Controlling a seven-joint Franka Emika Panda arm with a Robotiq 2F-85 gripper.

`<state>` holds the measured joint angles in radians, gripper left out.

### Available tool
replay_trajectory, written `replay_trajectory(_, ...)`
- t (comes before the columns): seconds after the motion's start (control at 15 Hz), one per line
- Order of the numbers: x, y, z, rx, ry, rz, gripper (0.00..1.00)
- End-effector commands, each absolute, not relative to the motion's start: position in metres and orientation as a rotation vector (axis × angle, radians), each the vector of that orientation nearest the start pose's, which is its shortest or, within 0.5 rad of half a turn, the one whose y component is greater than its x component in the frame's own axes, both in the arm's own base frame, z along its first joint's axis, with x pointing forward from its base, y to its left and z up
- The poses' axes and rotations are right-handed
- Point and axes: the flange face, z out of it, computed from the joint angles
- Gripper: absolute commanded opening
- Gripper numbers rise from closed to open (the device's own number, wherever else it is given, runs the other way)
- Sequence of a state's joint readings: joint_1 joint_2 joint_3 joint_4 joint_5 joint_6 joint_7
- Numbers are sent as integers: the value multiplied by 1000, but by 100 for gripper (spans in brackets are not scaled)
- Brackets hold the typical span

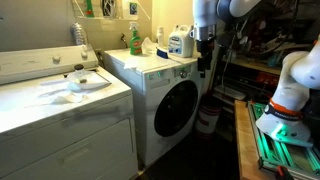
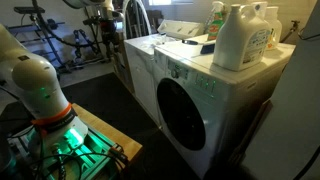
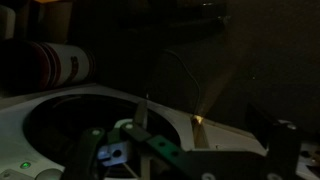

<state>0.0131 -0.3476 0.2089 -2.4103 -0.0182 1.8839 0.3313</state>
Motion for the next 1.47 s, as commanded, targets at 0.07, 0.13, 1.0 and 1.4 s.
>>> replay_trajectory(0.07,406,92,426,-3259,197,257,100)
replay_trajectory(0.13,406,92,426,-3259,197,258,100)
replay_trajectory(1.0,430,-35,414,-3170,931,-133,100)
replay_trajectory(1.4,430,-117,389,-3173,911,-105,100)
